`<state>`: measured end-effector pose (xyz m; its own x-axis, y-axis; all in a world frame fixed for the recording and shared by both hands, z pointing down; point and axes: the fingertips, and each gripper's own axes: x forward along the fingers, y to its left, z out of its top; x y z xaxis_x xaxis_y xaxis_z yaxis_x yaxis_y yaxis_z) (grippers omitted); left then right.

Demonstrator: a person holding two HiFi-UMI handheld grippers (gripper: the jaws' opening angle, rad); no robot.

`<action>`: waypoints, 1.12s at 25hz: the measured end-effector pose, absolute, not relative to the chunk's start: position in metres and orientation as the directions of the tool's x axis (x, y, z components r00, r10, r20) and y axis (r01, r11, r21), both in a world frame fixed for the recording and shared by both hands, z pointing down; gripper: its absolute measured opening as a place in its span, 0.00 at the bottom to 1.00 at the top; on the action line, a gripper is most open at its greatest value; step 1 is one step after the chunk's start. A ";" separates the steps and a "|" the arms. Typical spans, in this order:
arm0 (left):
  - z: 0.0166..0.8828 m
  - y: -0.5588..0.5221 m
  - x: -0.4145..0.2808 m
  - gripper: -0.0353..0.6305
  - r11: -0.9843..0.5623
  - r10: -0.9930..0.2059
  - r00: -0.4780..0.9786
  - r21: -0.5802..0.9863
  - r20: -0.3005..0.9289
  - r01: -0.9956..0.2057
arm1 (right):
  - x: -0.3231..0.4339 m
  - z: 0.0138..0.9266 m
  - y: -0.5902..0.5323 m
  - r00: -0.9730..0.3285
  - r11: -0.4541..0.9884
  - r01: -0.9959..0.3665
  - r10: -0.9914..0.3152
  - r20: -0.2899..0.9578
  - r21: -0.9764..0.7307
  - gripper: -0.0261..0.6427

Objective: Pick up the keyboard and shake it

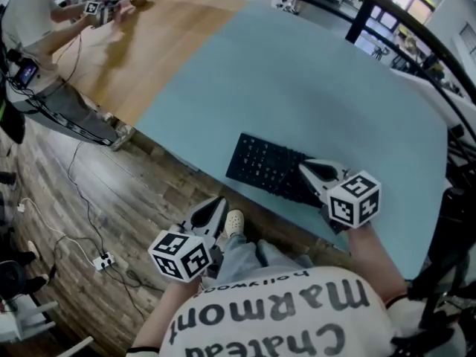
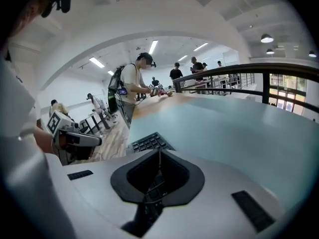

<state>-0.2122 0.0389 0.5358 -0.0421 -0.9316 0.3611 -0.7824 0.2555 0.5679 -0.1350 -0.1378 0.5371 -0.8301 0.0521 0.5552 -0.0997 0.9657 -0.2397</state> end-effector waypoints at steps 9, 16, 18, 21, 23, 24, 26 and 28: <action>0.551 0.019 -0.260 0.06 0.221 -0.918 0.038 0.587 0.396 -0.779 | -0.192 0.547 -0.139 -0.747 0.990 0.046 0.123 0.654 -0.134 0.10; 0.567 0.006 -0.267 0.06 0.154 -0.903 0.145 0.619 0.405 -0.770 | -0.211 0.567 -0.146 -0.653 0.982 0.117 0.186 0.734 -0.146 0.11; 0.569 0.001 -0.268 0.06 0.113 -0.901 0.189 0.631 0.391 -0.768 | -0.214 0.578 -0.141 -0.600 0.969 0.154 0.245 0.761 -0.191 0.18; 0.571 -0.003 -0.267 0.06 0.059 -0.891 0.254 0.653 0.375 -0.755 | -0.214 0.597 -0.128 -0.482 0.938 0.234 0.340 0.807 -0.255 0.42; 0.572 -0.004 -0.267 0.06 0.034 -0.881 0.287 0.655 0.377 -0.755 | -0.214 0.604 -0.123 -0.421 0.920 0.274 0.377 0.825 -0.280 0.44; 0.572 -0.005 -0.268 0.06 0.023 -0.875 0.300 0.651 0.380 -0.759 | -0.215 0.607 -0.122 -0.395 0.911 0.287 0.393 0.830 -0.295 0.45; 0.575 -0.005 -0.270 0.06 0.003 -0.862 0.324 0.642 0.390 -0.766 | -0.217 0.612 -0.118 -0.341 0.896 0.314 0.416 0.843 -0.314 0.47; 0.579 -0.006 -0.273 0.06 -0.014 -0.852 0.343 0.637 0.395 -0.770 | -0.219 0.618 -0.117 -0.287 0.882 0.346 0.423 0.860 -0.319 0.47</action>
